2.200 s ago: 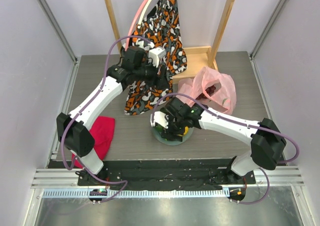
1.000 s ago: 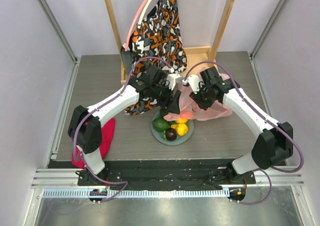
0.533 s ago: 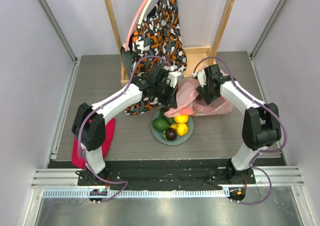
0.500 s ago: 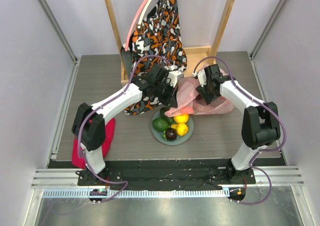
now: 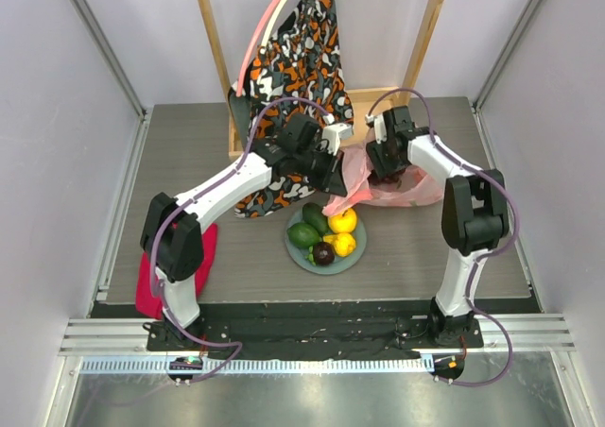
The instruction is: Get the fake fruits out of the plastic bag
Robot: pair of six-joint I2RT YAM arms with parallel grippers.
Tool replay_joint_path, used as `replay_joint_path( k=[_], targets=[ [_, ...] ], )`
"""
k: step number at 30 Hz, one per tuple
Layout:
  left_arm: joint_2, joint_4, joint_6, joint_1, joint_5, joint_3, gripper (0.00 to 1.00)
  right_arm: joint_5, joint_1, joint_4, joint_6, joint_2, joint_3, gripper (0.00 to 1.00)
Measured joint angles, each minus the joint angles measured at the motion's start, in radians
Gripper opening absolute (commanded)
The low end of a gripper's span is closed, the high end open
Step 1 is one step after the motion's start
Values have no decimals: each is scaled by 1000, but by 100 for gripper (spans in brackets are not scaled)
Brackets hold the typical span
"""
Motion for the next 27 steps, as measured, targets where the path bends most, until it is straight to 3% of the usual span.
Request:
replay_joint_path(
  k=[3, 4, 7, 8, 15, 20, 27],
  targets=[
    [14, 0, -3, -7, 9, 0, 0, -8, -14, 15, 24, 93, 76, 43],
    [18, 0, -3, -9, 10, 0, 0, -12, -18, 22, 25, 124, 101, 24],
    [20, 0, -3, -11, 8, 0, 0, -22, -31, 22, 19, 190, 186, 4],
    [20, 0, -2, -11, 8, 0, 0, -34, -36, 10, 18, 203, 216, 1],
    [45, -5, 7, -11, -14, 31, 0, -169, -78, -69, -8, 158, 234, 1],
    [140, -11, 7, -11, -42, 158, 0, -279, -94, -157, -50, -150, 68, 1],
    [309, -13, 5, -11, -64, 402, 0, -328, -89, -243, -100, -534, 5, 1]
  ],
)
